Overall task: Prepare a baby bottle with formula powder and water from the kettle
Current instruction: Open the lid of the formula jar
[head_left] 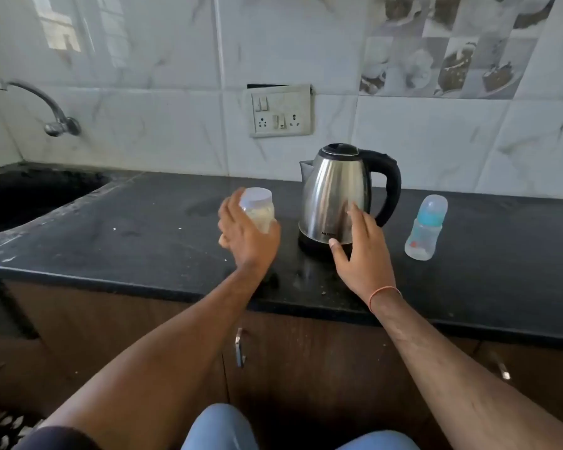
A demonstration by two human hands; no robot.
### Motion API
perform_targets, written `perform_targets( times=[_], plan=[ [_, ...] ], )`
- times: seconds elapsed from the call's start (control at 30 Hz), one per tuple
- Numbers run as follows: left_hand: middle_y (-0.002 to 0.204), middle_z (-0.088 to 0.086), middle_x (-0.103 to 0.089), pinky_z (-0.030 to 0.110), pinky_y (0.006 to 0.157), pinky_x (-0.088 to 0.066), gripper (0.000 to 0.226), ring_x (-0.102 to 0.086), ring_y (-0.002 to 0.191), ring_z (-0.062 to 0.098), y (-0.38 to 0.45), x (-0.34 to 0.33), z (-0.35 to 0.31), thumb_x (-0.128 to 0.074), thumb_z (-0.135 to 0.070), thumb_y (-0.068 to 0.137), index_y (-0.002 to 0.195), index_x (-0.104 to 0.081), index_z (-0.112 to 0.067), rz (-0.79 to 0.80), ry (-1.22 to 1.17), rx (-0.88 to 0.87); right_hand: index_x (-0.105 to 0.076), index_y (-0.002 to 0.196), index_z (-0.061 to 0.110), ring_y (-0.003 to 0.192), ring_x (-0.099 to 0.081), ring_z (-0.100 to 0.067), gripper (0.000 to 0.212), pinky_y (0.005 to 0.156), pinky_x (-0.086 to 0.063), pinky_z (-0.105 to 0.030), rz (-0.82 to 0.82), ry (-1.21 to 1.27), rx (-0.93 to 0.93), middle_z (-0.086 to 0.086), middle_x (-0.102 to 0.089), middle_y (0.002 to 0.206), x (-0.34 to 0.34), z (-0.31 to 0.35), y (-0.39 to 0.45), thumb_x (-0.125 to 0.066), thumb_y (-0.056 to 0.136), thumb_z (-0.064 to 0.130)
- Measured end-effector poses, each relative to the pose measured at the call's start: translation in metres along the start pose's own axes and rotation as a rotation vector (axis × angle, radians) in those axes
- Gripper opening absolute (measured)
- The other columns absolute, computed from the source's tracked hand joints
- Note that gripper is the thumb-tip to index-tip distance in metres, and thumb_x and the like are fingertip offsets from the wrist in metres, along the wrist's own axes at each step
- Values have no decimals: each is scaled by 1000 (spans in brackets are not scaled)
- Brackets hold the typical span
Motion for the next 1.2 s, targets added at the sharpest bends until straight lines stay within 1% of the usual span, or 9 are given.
perform_targets(
  times=[0.07,0.13,0.23,0.4,0.53,0.67,0.9,1.07,1.2],
  plan=[
    [172,2,-25,52,122,-29,114,-29,156,29,12,8,14,-89,-20,78,168,-20,-27,-4,-21,152,-29,169,13,143,-49,-28,80,120,-47,-44,15,16,23,-8,-44,163,-2,4,0,-72,103,29],
    [176,3,-25,50,131,-28,131,-27,162,28,23,9,33,-95,-19,75,172,-8,-29,105,-135,300,-28,169,14,145,-48,-26,81,120,-47,-45,68,14,42,-6,-44,164,-7,6,-3,-71,103,32],
    [166,0,-46,35,114,-39,138,-51,147,22,31,-1,39,-96,-18,77,172,2,-33,284,-168,325,-27,170,17,149,-46,-23,81,122,-46,-44,136,24,38,-3,-44,164,-11,5,-2,-70,104,36],
    [150,-2,-58,43,112,-50,118,-58,138,27,30,-4,40,-96,-28,75,169,-24,-25,308,-31,309,-46,163,18,142,-52,-19,66,115,-51,-45,192,75,3,3,-55,155,-13,0,-4,-70,104,35],
    [124,-13,-66,42,104,-57,90,-68,120,20,25,-5,40,-99,-39,65,143,-56,-29,378,21,226,-55,157,24,126,-61,-11,60,105,-57,-45,186,215,-119,14,-64,140,-10,-6,-5,-74,101,35],
    [129,-10,-67,50,103,-60,108,-67,115,18,17,-13,40,-93,-73,41,137,-60,-37,538,129,169,-57,156,26,113,-64,-5,61,102,-54,-30,159,295,-196,17,-66,132,-4,-8,-7,-77,99,37],
    [134,-16,-69,46,112,-51,115,-64,124,15,-5,-23,27,-92,-75,45,146,-53,-39,749,235,25,-58,155,26,110,-68,2,69,89,-47,-7,171,419,-300,18,-71,131,0,-9,-8,-83,94,44],
    [132,-18,-70,46,117,-41,110,-62,127,14,-16,-28,15,-85,-83,51,147,-50,-43,814,290,-65,-60,154,26,107,-72,-1,72,94,-58,-21,226,498,-324,18,-74,129,0,-9,-9,-86,90,48],
    [133,-14,-69,50,123,-32,111,-57,135,19,-24,-35,10,-79,-89,53,151,-48,-47,858,318,-109,-71,140,31,104,-73,-8,60,99,-62,-36,186,563,-341,16,-75,123,3,-15,-12,-90,85,47]
  ],
)
Point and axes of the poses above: each hand's wrist, its own y-axis towards the middle knuckle, its own x-axis out of the back of the hand, z = x × y, the point moved 4 cm from there along y, towards the middle knuckle
